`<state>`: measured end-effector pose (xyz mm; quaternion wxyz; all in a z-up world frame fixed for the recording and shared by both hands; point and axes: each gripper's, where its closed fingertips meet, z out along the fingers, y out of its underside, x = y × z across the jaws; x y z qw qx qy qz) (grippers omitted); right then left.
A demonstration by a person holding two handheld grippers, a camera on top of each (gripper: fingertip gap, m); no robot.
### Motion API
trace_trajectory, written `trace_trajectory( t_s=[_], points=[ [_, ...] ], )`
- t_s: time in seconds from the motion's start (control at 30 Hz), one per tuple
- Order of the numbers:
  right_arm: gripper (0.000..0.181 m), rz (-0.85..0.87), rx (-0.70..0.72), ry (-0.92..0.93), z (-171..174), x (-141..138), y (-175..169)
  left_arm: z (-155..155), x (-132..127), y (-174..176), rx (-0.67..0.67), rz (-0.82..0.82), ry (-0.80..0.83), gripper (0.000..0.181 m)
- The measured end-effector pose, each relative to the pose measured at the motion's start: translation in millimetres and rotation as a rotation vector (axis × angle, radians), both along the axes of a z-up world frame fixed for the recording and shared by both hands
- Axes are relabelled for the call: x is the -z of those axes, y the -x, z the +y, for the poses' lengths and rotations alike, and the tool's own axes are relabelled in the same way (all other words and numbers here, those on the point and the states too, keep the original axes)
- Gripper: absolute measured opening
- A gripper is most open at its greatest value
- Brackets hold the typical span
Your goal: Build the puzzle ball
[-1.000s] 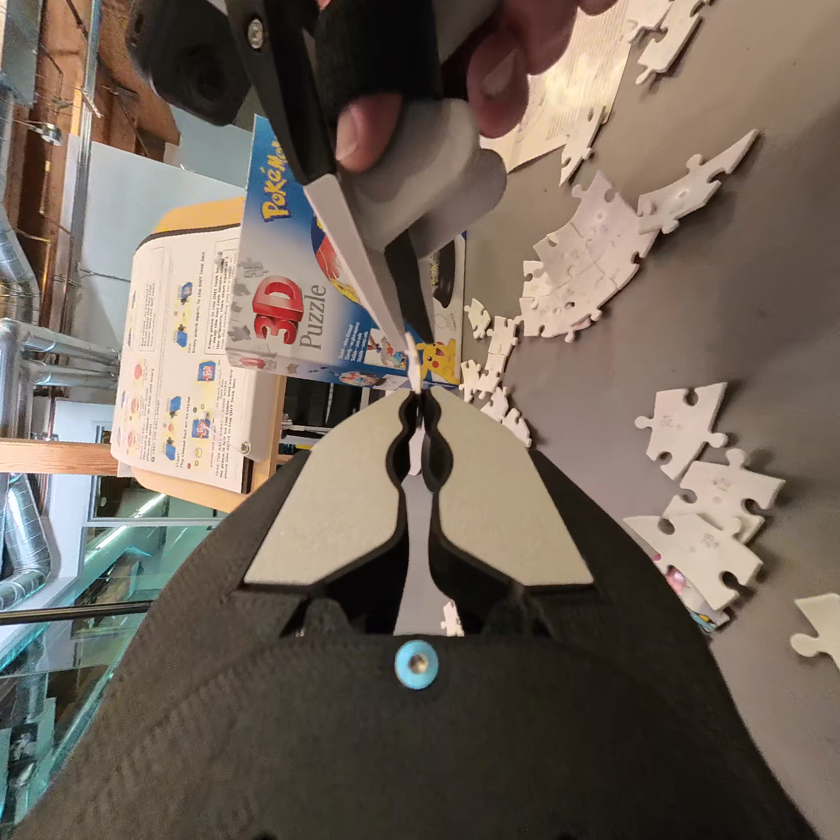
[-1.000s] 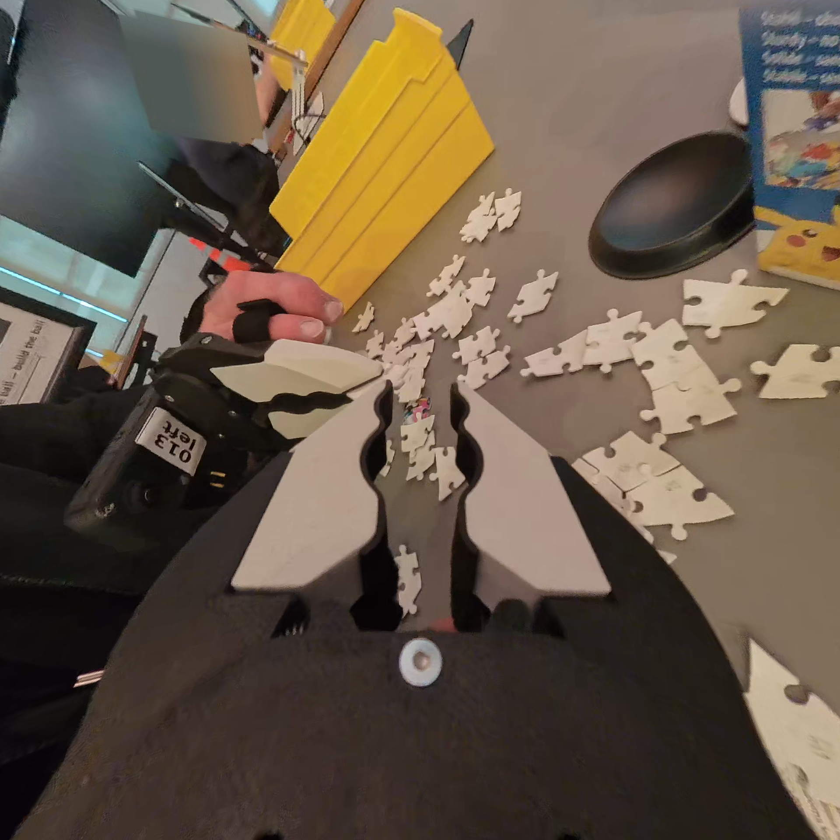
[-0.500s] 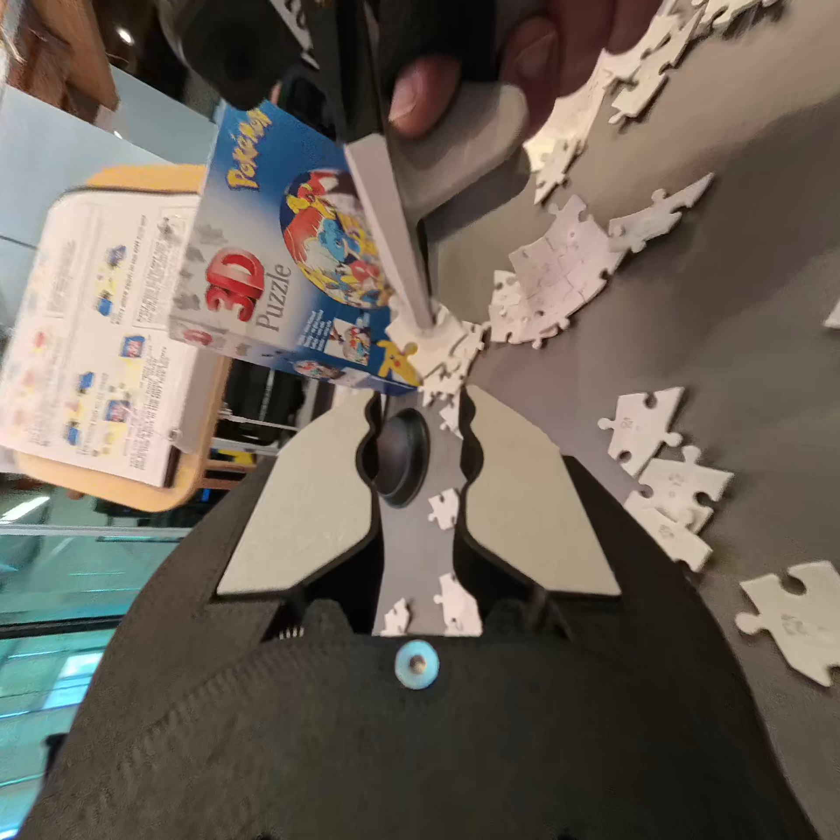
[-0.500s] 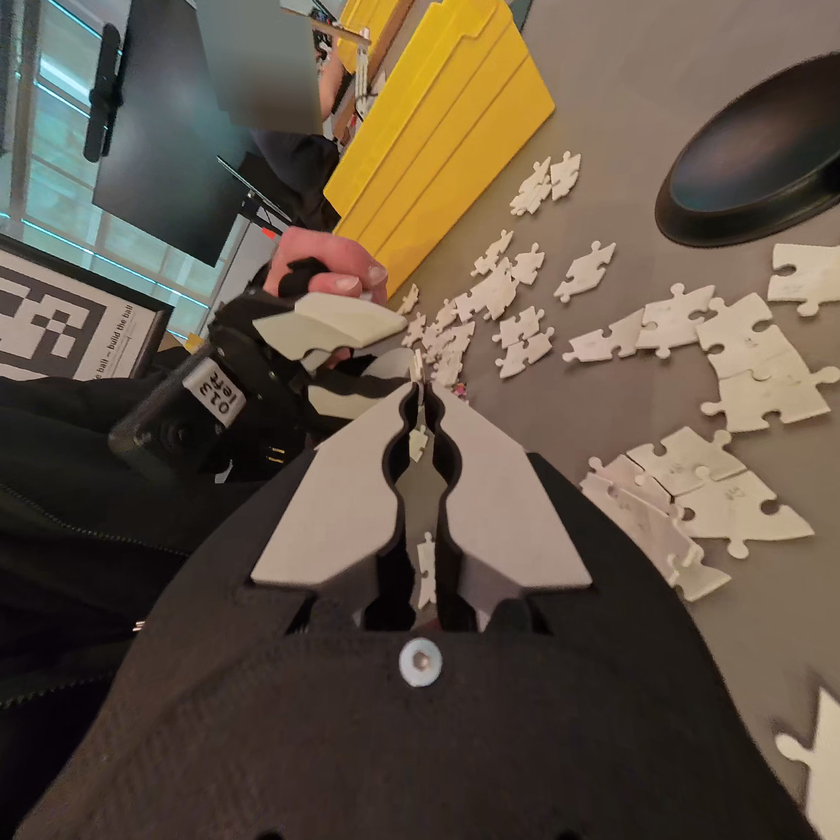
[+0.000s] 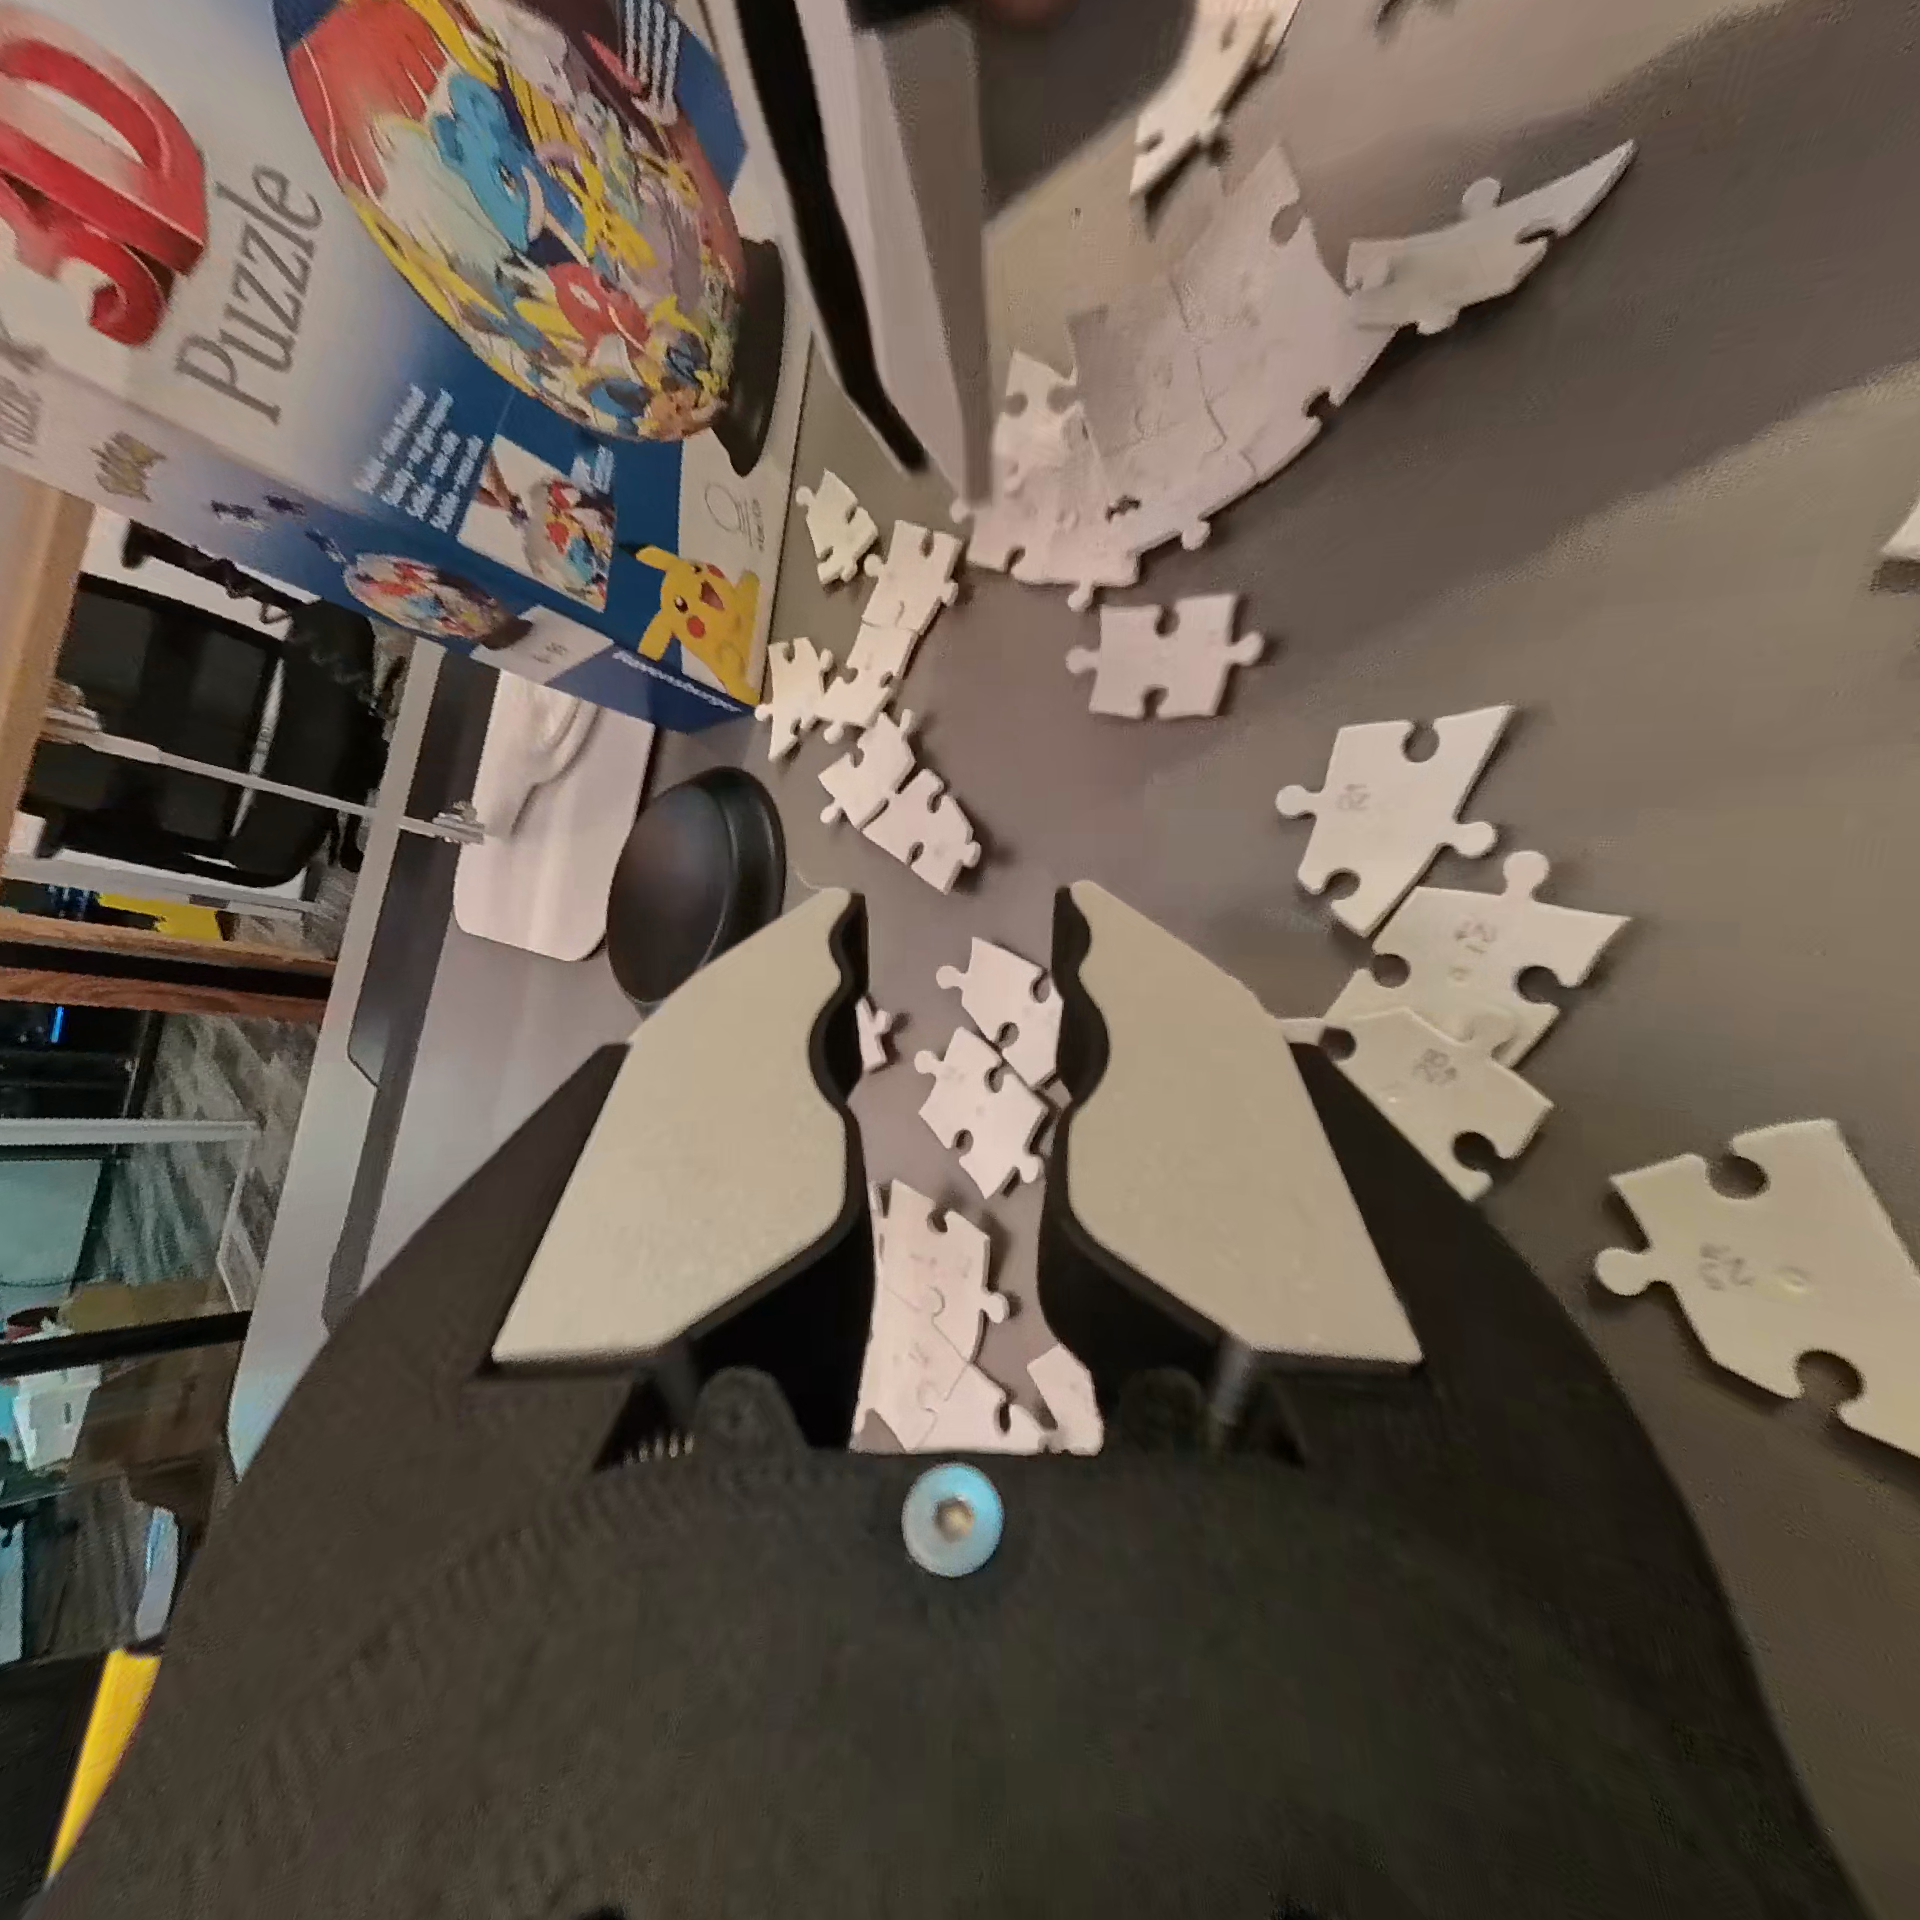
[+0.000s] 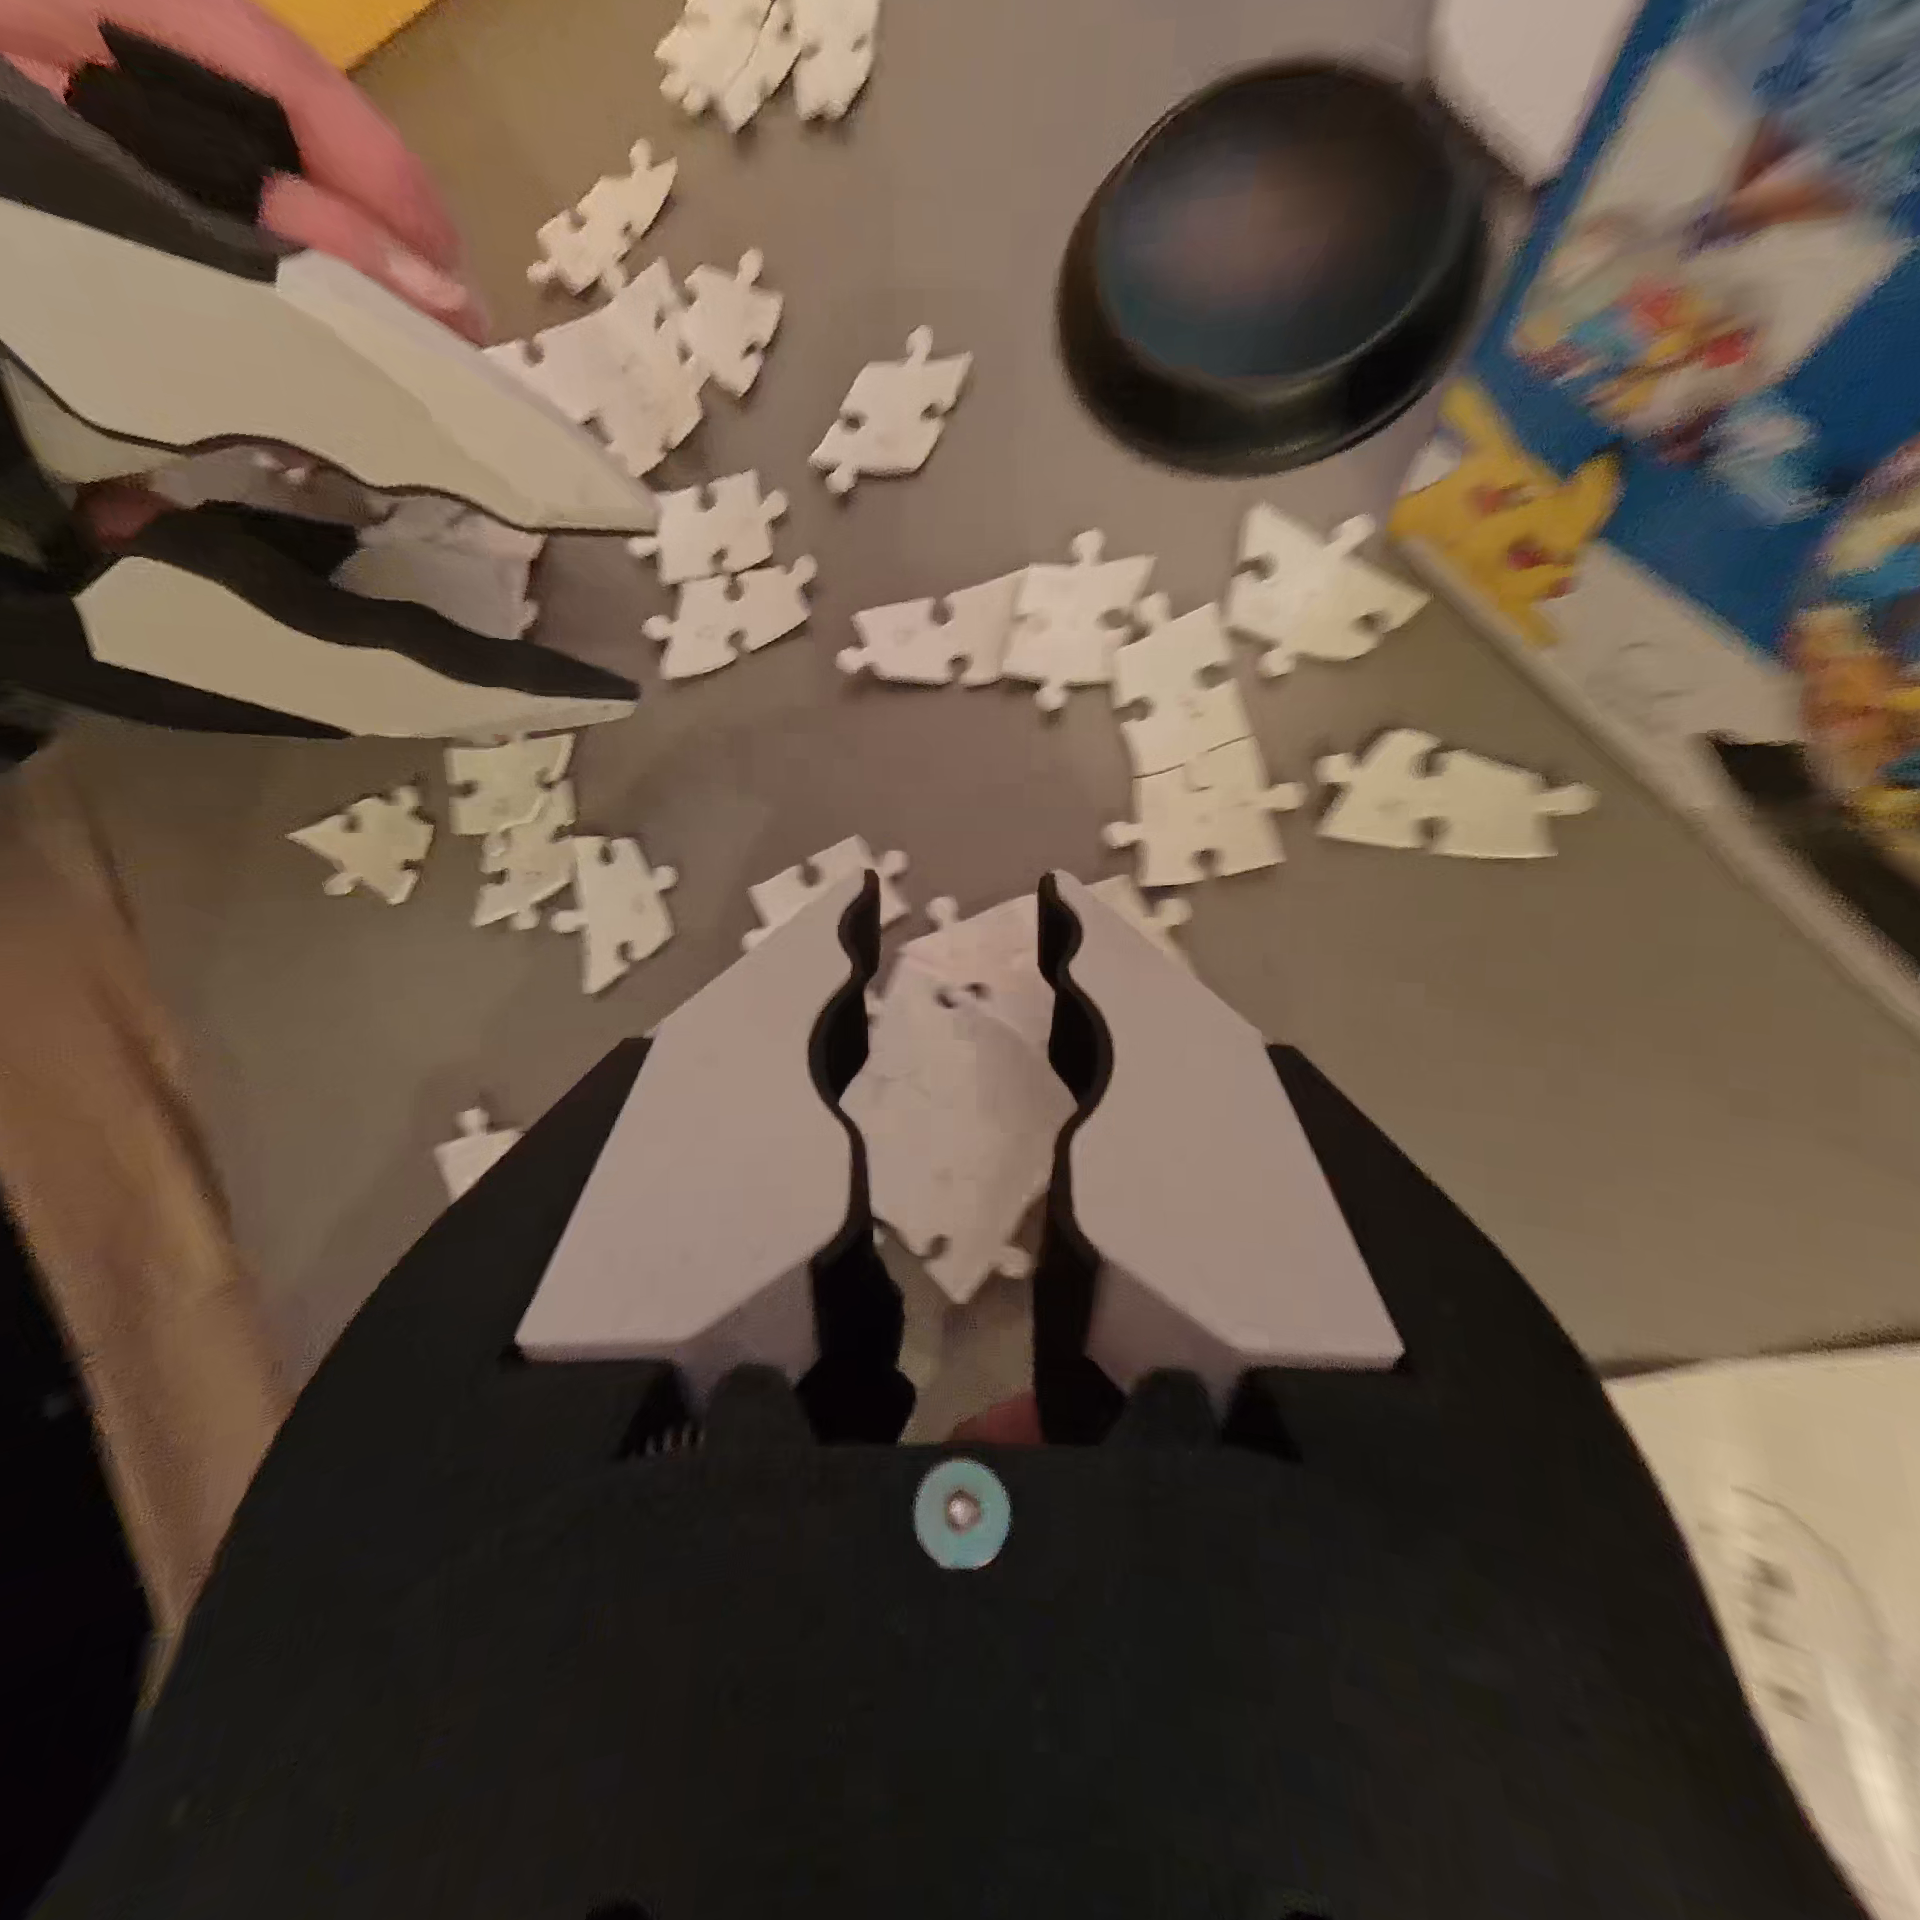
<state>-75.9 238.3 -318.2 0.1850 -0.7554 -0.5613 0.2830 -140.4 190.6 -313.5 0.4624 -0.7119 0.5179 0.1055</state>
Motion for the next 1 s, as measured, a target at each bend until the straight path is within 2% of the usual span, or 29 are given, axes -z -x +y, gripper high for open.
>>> trace_trajectory(
  t_s=[0.13,0.3,0.4,0.5,0.6,0.67,0.8,1.0],
  points=[
    [0.032,-0.003,0.049,-0.13,31,-3,-9,4,8,5,-0.037,-0.007,0.029,0.032],
    [0.031,-0.063,0.077,-0.233,58,20,-10,6,14,9,-0.061,-0.011,0.053,0.032],
    [0.028,-0.039,0.06,-0.255,60,27,3,7,14,11,-0.074,-0.019,0.059,0.032],
    [0.013,-0.042,0.014,-0.246,51,30,13,8,16,12,-0.076,-0.025,0.065,0.033],
    [0.021,-0.061,-0.016,-0.234,43,24,10,7,17,12,-0.077,-0.03,0.071,0.033],
    [0.022,-0.024,-0.025,-0.209,36,7,4,7,16,14,-0.081,-0.037,0.071,0.033],
    [0.028,-0.096,-0.047,-0.226,27,-12,-46,8,11,18,-0.09,-0.051,0.068,0.033],
    [0.038,-0.285,-0.045,-0.164,-2,14,-147,7,10,16,-0.085,-0.052,0.07,0.033]
  ],
)
